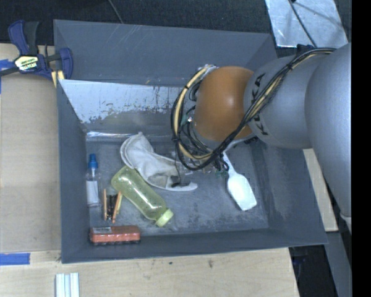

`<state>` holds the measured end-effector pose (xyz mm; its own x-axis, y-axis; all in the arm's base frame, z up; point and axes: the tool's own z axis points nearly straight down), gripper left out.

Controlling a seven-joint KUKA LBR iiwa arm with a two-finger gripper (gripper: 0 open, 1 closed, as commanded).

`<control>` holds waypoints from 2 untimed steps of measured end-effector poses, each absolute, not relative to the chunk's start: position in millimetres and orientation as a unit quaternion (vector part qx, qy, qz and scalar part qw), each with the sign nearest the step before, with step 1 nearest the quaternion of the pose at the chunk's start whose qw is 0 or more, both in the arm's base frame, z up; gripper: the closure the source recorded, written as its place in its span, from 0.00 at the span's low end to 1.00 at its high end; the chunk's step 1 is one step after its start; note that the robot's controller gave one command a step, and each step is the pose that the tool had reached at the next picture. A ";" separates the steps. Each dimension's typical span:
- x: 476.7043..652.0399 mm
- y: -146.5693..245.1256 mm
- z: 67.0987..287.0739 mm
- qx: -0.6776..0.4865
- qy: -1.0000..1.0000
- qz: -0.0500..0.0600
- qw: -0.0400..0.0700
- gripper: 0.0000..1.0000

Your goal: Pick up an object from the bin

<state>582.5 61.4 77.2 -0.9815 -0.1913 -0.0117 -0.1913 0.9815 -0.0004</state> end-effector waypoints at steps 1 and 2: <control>580.8 61.1 83.4 -0.096 0.995 0.000 0.002 1.00; 579.6 60.9 103.4 -0.096 0.995 0.000 -0.001 1.00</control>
Offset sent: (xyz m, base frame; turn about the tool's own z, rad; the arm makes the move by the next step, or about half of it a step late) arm 0.0001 0.0000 0.0592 0.0000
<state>579.6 60.9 103.4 -0.9815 -0.1914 0.0019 -0.1914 0.9815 0.0001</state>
